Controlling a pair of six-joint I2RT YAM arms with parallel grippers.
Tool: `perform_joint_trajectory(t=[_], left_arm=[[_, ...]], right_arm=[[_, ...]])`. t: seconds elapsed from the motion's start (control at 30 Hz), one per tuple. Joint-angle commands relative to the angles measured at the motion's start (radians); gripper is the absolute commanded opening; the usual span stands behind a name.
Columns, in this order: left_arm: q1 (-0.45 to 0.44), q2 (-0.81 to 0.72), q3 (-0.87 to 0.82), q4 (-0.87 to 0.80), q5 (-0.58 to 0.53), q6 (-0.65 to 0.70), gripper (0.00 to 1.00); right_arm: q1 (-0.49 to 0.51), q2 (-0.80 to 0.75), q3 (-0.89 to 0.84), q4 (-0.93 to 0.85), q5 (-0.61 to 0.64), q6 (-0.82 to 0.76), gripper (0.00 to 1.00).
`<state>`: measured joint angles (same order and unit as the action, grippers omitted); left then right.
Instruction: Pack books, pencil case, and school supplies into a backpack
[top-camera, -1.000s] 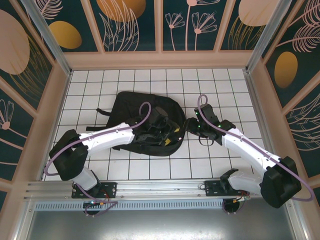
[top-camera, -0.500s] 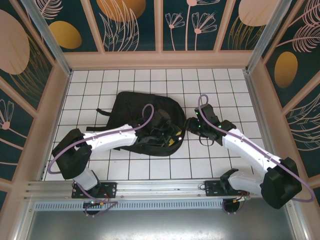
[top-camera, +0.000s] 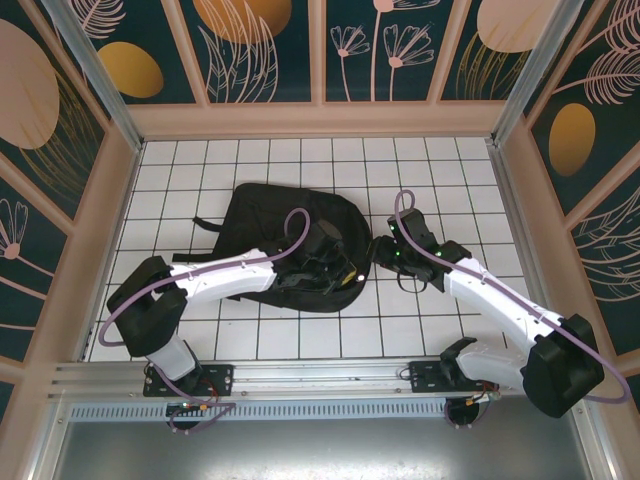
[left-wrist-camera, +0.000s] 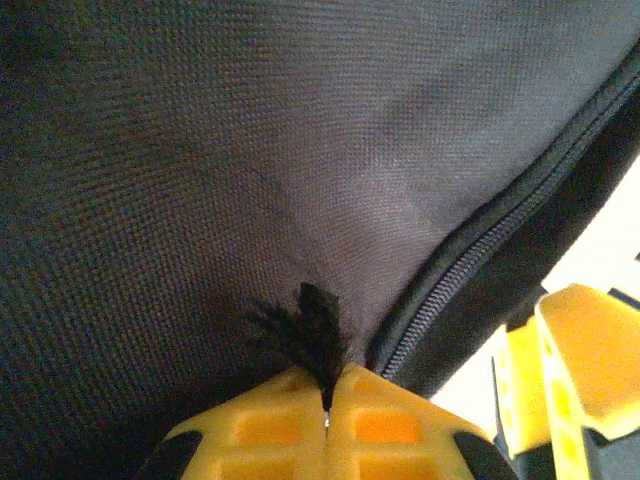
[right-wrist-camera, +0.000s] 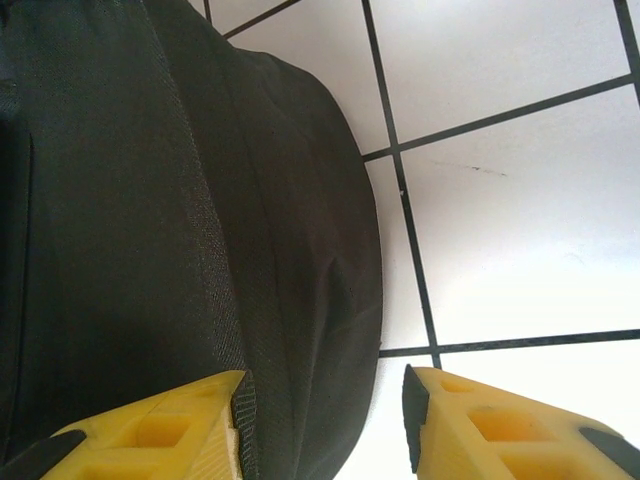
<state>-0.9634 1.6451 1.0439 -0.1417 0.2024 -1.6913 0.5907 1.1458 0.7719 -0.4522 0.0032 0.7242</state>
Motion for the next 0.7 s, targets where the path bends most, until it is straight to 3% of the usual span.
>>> perform_joint_trajectory(t=[0.0,0.2,0.33,0.53,0.67], left_arm=[[-0.008,0.022,0.02,-0.036,-0.021,0.043,0.0],[-0.006,-0.021,0.048,-0.073,-0.089,0.126,0.0],[-0.007,-0.068,0.048,-0.091,-0.13,0.161,0.0],[-0.006,-0.127,0.05,-0.144,-0.163,0.177,0.0],[-0.008,-0.15,0.047,-0.149,-0.145,0.206,0.0]], right_arm=[[0.009,-0.015,-0.007,-0.016,0.022,0.009,0.46],[0.01,0.031,0.02,-0.019,-0.027,-0.01,0.58],[0.018,0.065,0.028,0.009,-0.091,0.015,0.59],[0.071,0.126,0.063,0.031,-0.09,0.064,0.53],[0.114,0.158,0.08,0.055,-0.057,0.093,0.38]])
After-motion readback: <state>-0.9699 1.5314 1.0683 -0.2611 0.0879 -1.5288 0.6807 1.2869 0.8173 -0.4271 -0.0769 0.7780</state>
